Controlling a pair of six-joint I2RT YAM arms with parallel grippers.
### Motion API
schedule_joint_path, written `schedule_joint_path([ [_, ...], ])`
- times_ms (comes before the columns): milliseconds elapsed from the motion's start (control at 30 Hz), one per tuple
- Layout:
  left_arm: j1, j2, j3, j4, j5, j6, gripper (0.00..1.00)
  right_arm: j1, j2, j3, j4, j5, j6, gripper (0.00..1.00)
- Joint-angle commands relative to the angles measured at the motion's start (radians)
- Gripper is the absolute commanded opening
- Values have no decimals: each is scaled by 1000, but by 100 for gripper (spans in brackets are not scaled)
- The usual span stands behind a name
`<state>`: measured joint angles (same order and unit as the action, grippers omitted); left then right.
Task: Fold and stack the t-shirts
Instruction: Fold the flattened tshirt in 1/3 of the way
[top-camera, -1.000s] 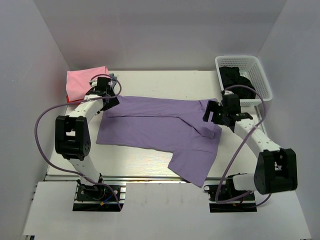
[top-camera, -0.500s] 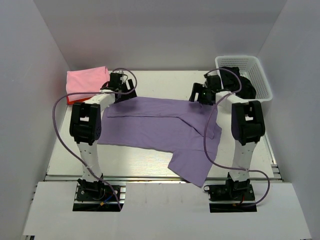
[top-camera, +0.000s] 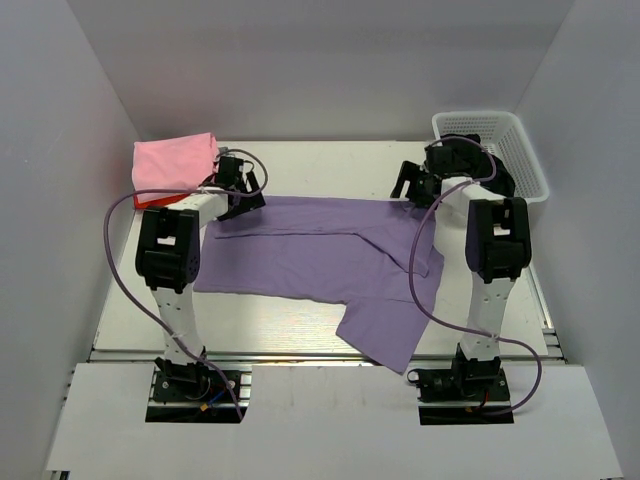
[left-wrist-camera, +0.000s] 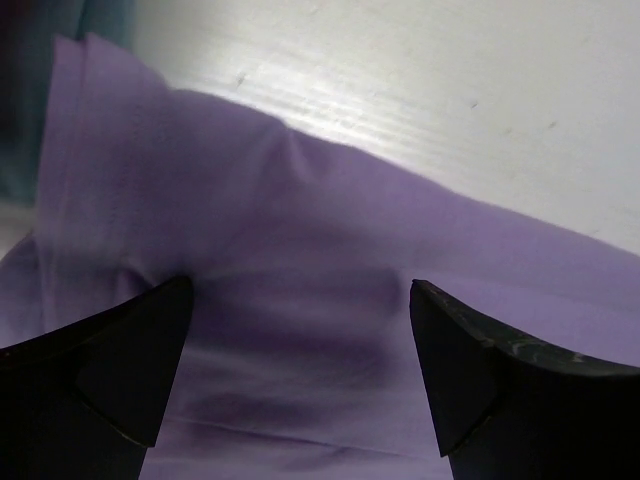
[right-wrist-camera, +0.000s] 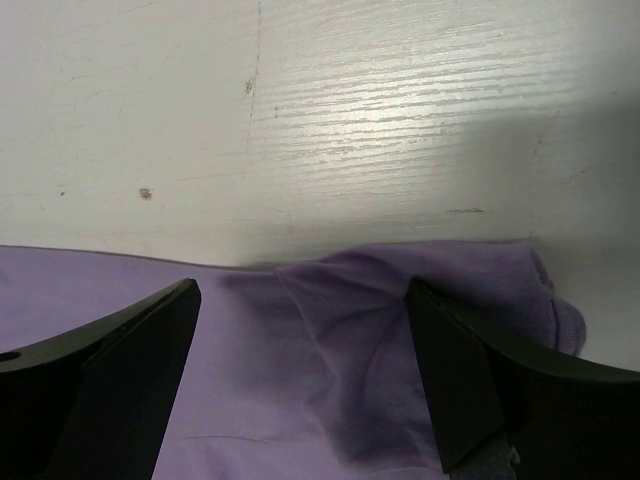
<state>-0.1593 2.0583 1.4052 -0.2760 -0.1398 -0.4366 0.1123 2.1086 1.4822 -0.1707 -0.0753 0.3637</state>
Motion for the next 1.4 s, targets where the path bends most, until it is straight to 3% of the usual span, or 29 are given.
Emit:
schedule_joint_path([
  [0,12,-85,-64,-112,-73,-31,100,-46,59,35,-87,57,-6,90],
  [300,12,-268,-285,-155,-138,-83,100,-22,74,130,-61,-26,-175,90],
  [467,1,-308,-333,-190,-173,-120,100,3,114,231,-76,-63,-249,90],
  [733,14,-210,-213,-103,-268,-129,100,53,143,400,-150,-95,-388,90],
  [833,14,-181,-132,-193,-328,-183,100,69,90,402,-177,-89,-408,90],
  [1033,14,-288,-121,-82,-319,-102,100,105,-160,151,-122,-75,-387,90],
  [1133,14,-352,-75,-124,-336,-86,100,118,-315,-20,-79,-113,-307,90],
  [1233,14,-421,-133,-143,-230,-73,100,124,-467,-163,-64,-132,-215,90],
  [1367,0,-549,-326,-125,-140,-83,100,150,-567,-311,-127,-87,-151,90],
])
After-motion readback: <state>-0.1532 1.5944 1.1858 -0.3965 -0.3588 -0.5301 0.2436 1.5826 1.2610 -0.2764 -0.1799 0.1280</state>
